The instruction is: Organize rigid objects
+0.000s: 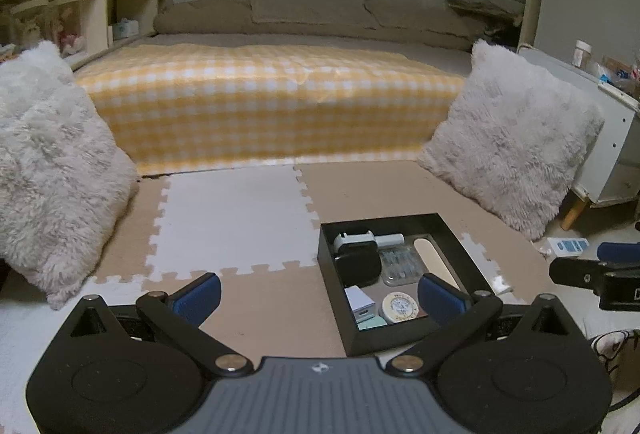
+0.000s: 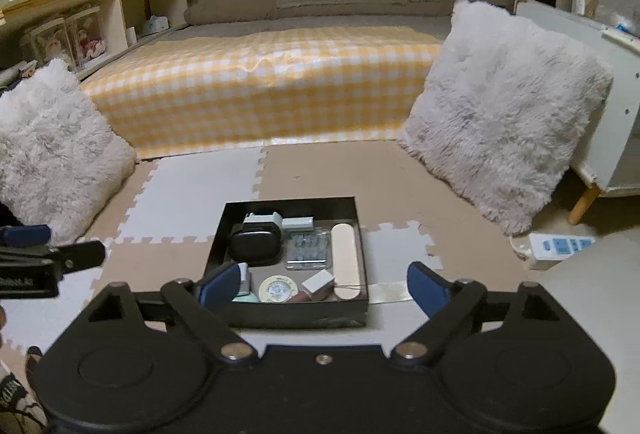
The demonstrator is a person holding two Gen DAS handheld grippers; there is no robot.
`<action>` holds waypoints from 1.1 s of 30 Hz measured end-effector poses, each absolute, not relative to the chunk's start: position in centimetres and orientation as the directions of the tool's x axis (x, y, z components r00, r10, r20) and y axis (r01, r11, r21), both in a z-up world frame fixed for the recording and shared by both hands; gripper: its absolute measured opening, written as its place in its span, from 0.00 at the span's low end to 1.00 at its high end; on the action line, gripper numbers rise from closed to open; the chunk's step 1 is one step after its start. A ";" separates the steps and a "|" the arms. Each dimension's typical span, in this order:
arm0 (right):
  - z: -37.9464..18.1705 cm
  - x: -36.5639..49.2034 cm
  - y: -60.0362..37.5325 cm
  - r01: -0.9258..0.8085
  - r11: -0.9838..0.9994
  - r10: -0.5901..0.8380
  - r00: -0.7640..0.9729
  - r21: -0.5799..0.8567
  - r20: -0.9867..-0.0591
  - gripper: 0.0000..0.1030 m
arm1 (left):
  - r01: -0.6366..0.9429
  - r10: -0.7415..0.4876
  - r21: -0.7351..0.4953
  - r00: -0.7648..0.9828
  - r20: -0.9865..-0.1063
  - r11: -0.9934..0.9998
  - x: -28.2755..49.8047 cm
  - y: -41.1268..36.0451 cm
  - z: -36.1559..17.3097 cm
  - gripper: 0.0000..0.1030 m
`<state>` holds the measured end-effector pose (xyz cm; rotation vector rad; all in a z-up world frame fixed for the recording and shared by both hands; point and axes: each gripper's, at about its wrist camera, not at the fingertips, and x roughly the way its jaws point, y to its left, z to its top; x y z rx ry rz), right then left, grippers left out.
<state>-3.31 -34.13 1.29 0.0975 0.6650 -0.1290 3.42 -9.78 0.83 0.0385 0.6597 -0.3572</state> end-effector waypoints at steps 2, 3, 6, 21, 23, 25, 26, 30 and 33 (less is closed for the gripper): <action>1.4 -3.6 -33.9 0.147 0.988 -0.086 0.786 0.049 -0.612 0.97 | 0.337 -0.311 -0.074 0.734 -0.603 0.939 3.1 -9.7 0.9 1.00; 1.4 -3.8 -33.8 0.150 0.988 -0.092 0.791 0.045 -0.604 0.97 | 0.337 -0.309 -0.069 0.735 -0.603 0.939 3.0 -9.7 0.9 1.00; 1.4 -4.2 -33.6 0.169 0.985 -0.125 0.802 0.020 -0.584 0.99 | 0.330 -0.294 -0.053 0.743 -0.601 0.942 2.6 -9.6 0.9 1.00; 0.7 -4.4 -33.0 0.187 0.982 -0.159 0.807 -0.011 -0.569 1.00 | 0.325 -0.278 -0.026 0.762 -0.585 0.945 1.9 -9.5 0.7 1.00; 0.5 -4.3 -32.9 0.183 0.983 -0.162 0.803 -0.021 -0.574 1.00 | 0.325 -0.278 -0.025 0.761 -0.586 0.945 1.9 -9.5 0.6 1.00; 0.5 -4.2 -32.7 0.184 0.983 -0.166 0.802 -0.028 -0.573 1.00 | 0.324 -0.277 -0.025 0.762 -0.586 0.946 1.9 -9.5 0.6 1.00; 0.5 -4.2 -32.7 0.185 0.982 -0.166 0.803 -0.027 -0.572 1.00 | 0.325 -0.278 -0.026 0.761 -0.586 0.945 1.9 -9.5 0.6 1.00; 0.4 -4.3 -32.8 0.188 0.982 -0.167 0.804 -0.021 -0.571 1.00 | 0.328 -0.278 -0.024 0.757 -0.591 0.944 2.0 -9.5 0.5 1.00; 0.4 -4.2 -32.8 0.186 0.982 -0.166 0.805 -0.024 -0.570 1.00 | 0.331 -0.280 -0.023 0.755 -0.593 0.943 2.1 -9.5 0.4 1.00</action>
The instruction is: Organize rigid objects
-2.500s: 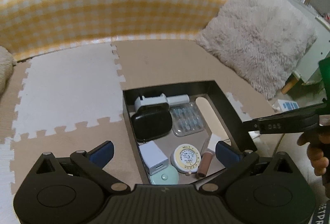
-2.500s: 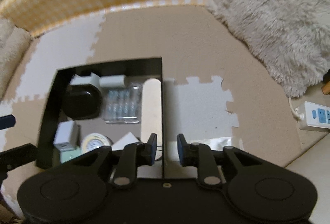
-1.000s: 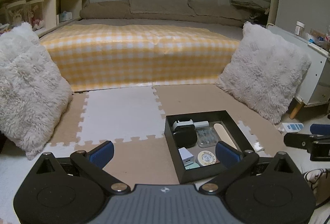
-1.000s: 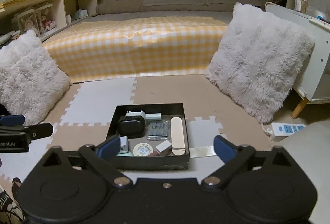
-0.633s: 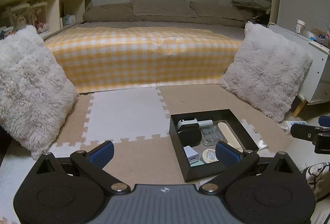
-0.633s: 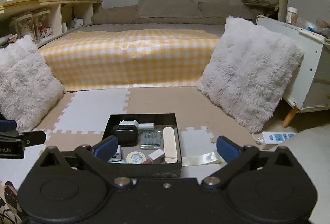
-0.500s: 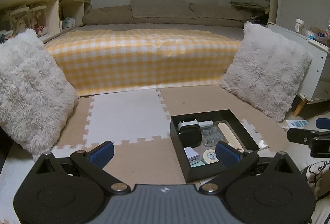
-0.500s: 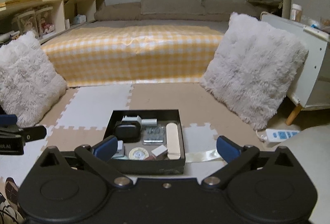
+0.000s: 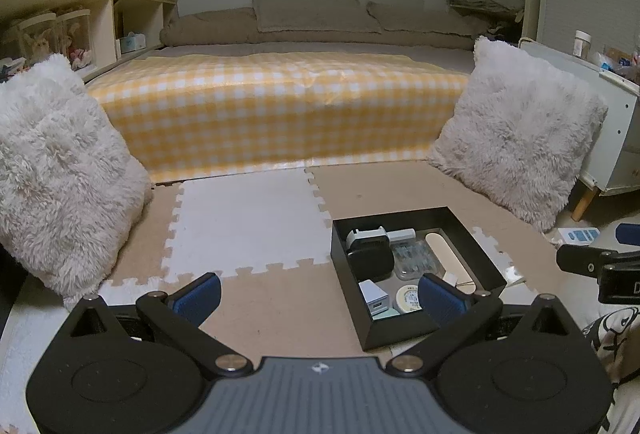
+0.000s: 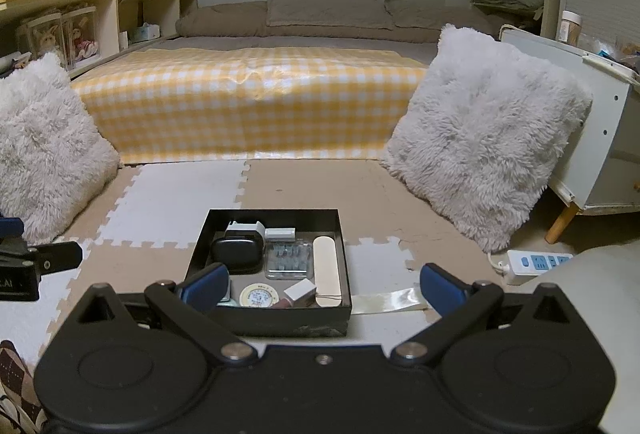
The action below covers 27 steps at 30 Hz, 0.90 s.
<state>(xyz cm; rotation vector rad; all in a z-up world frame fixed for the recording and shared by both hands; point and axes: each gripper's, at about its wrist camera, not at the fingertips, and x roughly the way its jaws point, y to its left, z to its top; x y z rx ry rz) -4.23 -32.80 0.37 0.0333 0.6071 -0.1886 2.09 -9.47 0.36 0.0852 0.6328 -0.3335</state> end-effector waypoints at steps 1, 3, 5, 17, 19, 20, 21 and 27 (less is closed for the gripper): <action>0.4 -4.2 -32.8 0.185 0.982 -0.167 0.805 -0.026 -0.570 1.00 | 0.332 -0.279 -0.022 0.755 -0.593 0.943 2.1 -9.5 0.3 1.00; 0.4 -4.2 -32.7 0.184 0.983 -0.167 0.805 -0.028 -0.569 1.00 | 0.331 -0.279 -0.023 0.755 -0.593 0.943 2.1 -9.5 0.3 1.00; 0.4 -4.2 -32.7 0.184 0.983 -0.166 0.805 -0.027 -0.570 1.00 | 0.330 -0.279 -0.023 0.755 -0.593 0.944 2.1 -9.5 0.3 1.00; 0.3 -4.2 -32.6 0.180 0.983 -0.163 0.804 -0.027 -0.572 1.00 | 0.330 -0.276 -0.020 0.754 -0.596 0.944 2.2 -9.4 0.1 1.00; 0.3 -4.2 -32.6 0.180 0.983 -0.162 0.804 -0.026 -0.572 1.00 | 0.330 -0.277 -0.021 0.754 -0.596 0.944 2.2 -9.4 0.1 1.00; 0.3 -4.2 -32.6 0.180 0.983 -0.161 0.804 -0.025 -0.572 1.00 | 0.330 -0.277 -0.021 0.753 -0.596 0.944 2.2 -9.4 0.1 1.00; 0.3 -4.3 -32.6 0.180 0.983 -0.161 0.804 -0.024 -0.572 1.00 | 0.331 -0.277 -0.021 0.753 -0.596 0.944 2.2 -9.4 0.1 1.00; 0.2 -4.3 -32.5 0.178 0.984 -0.159 0.804 -0.024 -0.573 1.00 | 0.331 -0.278 -0.021 0.753 -0.596 0.943 2.2 -9.4 0.1 1.00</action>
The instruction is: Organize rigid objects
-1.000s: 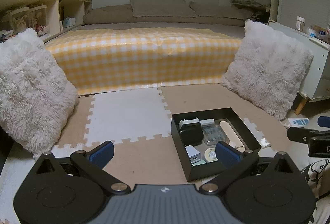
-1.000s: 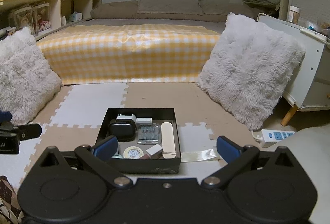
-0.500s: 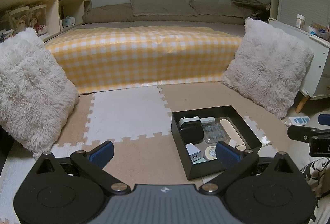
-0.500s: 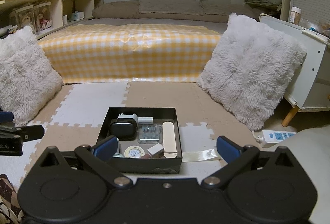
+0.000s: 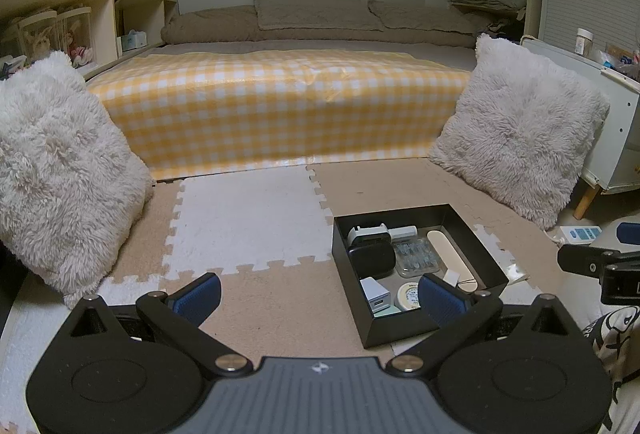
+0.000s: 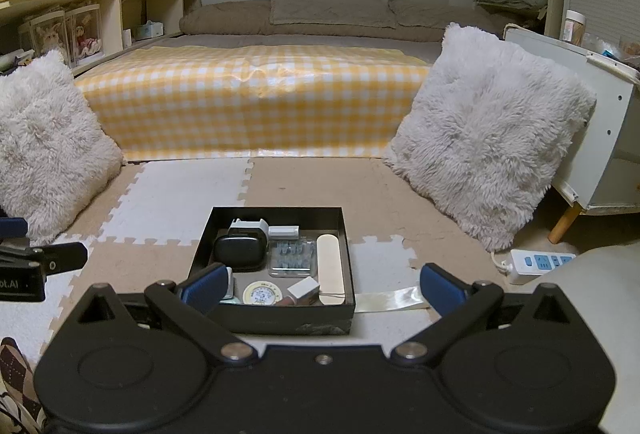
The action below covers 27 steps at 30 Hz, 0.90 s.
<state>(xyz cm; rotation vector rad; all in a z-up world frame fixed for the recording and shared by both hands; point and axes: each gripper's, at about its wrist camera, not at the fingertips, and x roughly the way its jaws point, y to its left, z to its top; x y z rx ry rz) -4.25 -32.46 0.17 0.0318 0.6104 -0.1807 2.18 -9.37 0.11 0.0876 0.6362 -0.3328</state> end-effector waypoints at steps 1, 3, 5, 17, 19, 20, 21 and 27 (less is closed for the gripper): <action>0.2 -4.2 -32.5 0.179 0.984 -0.160 0.804 -0.023 -0.573 1.00 | 0.331 -0.278 -0.021 0.753 -0.596 0.943 2.2 -9.4 0.1 1.00; 0.2 -4.2 -32.5 0.178 0.984 -0.159 0.804 -0.022 -0.573 1.00 | 0.331 -0.278 -0.021 0.753 -0.596 0.943 2.2 -9.4 0.1 1.00; 0.2 -4.2 -32.5 0.179 0.984 -0.159 0.804 -0.022 -0.573 1.00 | 0.331 -0.278 -0.021 0.753 -0.596 0.943 2.2 -9.4 0.1 1.00; 0.2 -4.2 -32.5 0.179 0.984 -0.159 0.804 -0.022 -0.573 1.00 | 0.331 -0.278 -0.022 0.753 -0.597 0.943 2.2 -9.4 0.1 1.00; 0.2 -4.2 -32.5 0.179 0.984 -0.159 0.804 -0.022 -0.573 1.00 | 0.330 -0.277 -0.022 0.753 -0.597 0.944 2.1 -9.4 0.1 1.00; 0.2 -4.2 -32.5 0.179 0.984 -0.159 0.804 -0.023 -0.573 1.00 | 0.330 -0.277 -0.022 0.753 -0.597 0.944 2.2 -9.4 0.1 1.00; 0.3 -4.2 -32.6 0.178 0.984 -0.158 0.804 -0.022 -0.574 1.00 | 0.330 -0.277 -0.022 0.753 -0.597 0.944 2.2 -9.4 0.2 1.00; 0.2 -4.3 -32.4 0.177 0.984 -0.157 0.804 -0.022 -0.574 1.00 | 0.329 -0.278 -0.024 0.753 -0.597 0.944 2.0 -9.5 0.1 1.00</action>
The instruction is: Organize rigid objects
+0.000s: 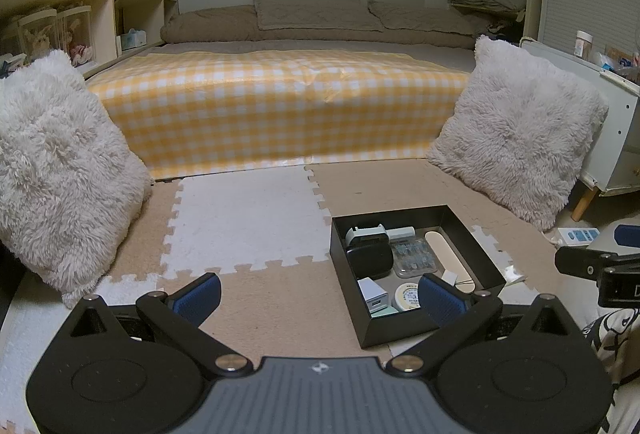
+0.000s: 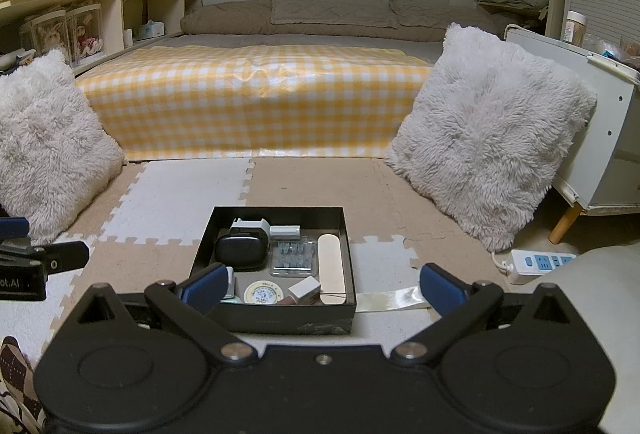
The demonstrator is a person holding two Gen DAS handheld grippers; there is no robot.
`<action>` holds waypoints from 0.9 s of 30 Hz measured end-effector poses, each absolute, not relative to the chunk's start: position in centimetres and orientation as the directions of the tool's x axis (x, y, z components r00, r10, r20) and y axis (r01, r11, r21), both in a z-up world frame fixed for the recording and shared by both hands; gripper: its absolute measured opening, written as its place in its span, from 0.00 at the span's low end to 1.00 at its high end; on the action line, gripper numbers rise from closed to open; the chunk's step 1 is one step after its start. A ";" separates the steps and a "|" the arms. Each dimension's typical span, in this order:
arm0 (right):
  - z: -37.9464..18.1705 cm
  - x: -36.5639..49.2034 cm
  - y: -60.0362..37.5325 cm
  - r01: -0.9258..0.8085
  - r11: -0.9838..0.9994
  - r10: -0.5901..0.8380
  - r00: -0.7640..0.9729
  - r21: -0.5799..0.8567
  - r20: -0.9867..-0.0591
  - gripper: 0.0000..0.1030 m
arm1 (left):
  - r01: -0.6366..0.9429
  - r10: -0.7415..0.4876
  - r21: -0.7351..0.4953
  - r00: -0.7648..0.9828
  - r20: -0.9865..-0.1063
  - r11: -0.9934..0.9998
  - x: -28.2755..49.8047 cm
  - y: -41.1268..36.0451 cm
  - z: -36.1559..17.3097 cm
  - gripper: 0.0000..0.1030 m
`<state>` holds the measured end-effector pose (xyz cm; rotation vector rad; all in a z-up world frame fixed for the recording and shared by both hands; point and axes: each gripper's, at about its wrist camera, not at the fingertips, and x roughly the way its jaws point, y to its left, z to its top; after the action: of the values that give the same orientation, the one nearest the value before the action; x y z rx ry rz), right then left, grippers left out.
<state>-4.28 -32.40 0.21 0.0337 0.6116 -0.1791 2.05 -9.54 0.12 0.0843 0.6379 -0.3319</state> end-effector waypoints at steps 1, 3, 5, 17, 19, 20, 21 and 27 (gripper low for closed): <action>0.2 -4.3 -32.4 0.177 0.984 -0.157 0.804 -0.021 -0.574 1.00 | 0.329 -0.278 -0.024 0.753 -0.597 0.944 2.1 -9.5 0.1 1.00; 0.2 -4.3 -32.4 0.177 0.984 -0.157 0.804 -0.021 -0.574 1.00 | 0.330 -0.278 -0.024 0.753 -0.597 0.944 2.1 -9.5 0.1 1.00; 0.2 -4.3 -32.4 0.177 0.984 -0.157 0.804 -0.021 -0.574 1.00 | 0.329 -0.278 -0.024 0.753 -0.597 0.944 2.1 -9.5 0.1 1.00; 0.2 -4.3 -32.4 0.177 0.984 -0.156 0.804 -0.020 -0.574 1.00 | 0.330 -0.278 -0.024 0.753 -0.597 0.944 2.0 -9.5 0.1 1.00; 0.2 -4.3 -32.4 0.177 0.984 -0.156 0.804 -0.020 -0.574 1.00 | 0.329 -0.278 -0.025 0.752 -0.597 0.944 2.0 -9.5 0.2 1.00; 0.2 -4.3 -32.4 0.177 0.984 -0.156 0.804 -0.020 -0.574 1.00 | 0.329 -0.278 -0.025 0.752 -0.597 0.944 2.1 -9.5 0.2 1.00; 0.2 -4.3 -32.5 0.177 0.984 -0.155 0.804 -0.019 -0.574 1.00 | 0.329 -0.278 -0.024 0.752 -0.597 0.944 2.0 -9.5 0.1 1.00; 0.3 -4.3 -32.5 0.177 0.984 -0.156 0.804 -0.019 -0.574 1.00 | 0.327 -0.277 -0.027 0.751 -0.599 0.945 1.9 -9.7 0.1 1.00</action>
<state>-4.26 -32.51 0.25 0.0362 0.6121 -0.1782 1.90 -9.70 0.08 0.0818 0.6411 -0.3306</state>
